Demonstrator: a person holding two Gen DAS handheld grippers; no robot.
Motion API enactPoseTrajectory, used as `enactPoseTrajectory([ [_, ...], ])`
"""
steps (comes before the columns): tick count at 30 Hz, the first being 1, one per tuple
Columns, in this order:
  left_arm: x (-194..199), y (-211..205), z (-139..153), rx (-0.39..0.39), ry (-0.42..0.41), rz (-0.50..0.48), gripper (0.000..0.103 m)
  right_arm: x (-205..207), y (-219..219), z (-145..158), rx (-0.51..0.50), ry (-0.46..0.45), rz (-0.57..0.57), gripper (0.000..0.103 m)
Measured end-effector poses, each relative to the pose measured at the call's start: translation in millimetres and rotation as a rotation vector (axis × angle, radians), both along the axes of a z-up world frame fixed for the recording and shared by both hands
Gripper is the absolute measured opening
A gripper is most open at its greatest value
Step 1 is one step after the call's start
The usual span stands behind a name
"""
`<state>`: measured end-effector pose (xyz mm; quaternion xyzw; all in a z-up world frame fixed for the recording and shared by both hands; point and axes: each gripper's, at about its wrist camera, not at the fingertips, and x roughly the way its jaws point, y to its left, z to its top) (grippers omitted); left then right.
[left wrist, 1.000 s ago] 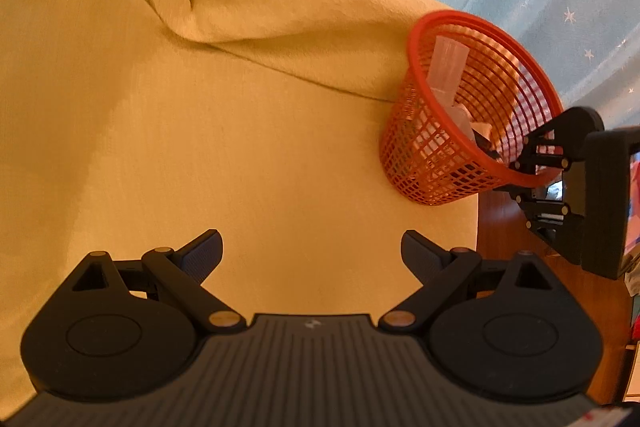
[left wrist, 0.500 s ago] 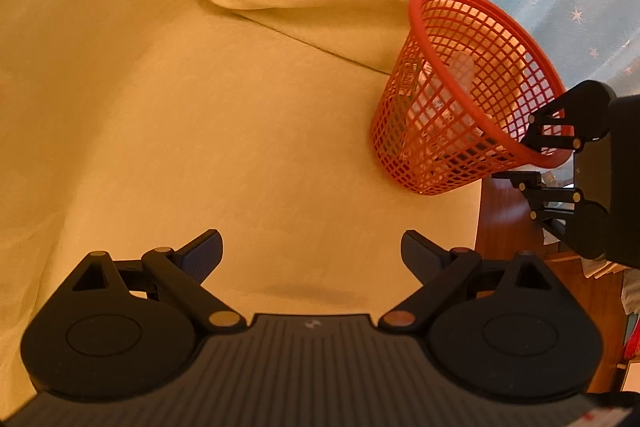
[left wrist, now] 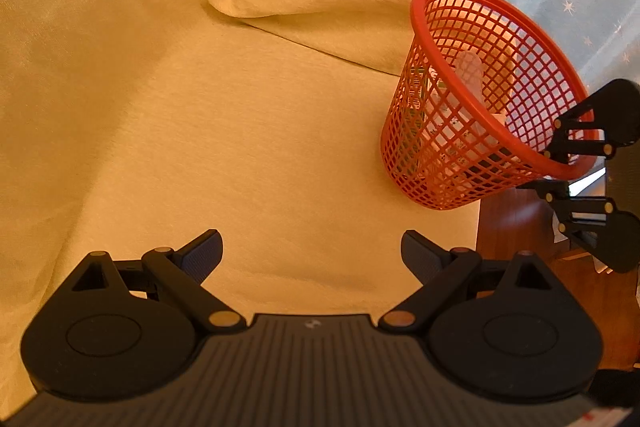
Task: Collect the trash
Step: 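Lower the red wastebasket with the right tool onto the floor beside the sofa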
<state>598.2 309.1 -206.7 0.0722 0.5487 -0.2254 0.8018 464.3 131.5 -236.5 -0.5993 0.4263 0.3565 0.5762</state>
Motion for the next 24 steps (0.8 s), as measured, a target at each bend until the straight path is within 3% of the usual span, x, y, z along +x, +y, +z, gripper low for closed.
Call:
enactPoseTrajectory([
  [12, -51.7, -54.6, 14.0, 0.05, -0.055, 0.06, 0.094, -53.4, -57.6, 15.4, 0.039, 0.02, 0.108, 0.005],
  [24, -175.8, -138.9, -8.6, 0.098, -0.083, 0.241, 0.094, -107.4, -165.5, 10.9, 0.033, 0.018, 0.265, 0.006],
])
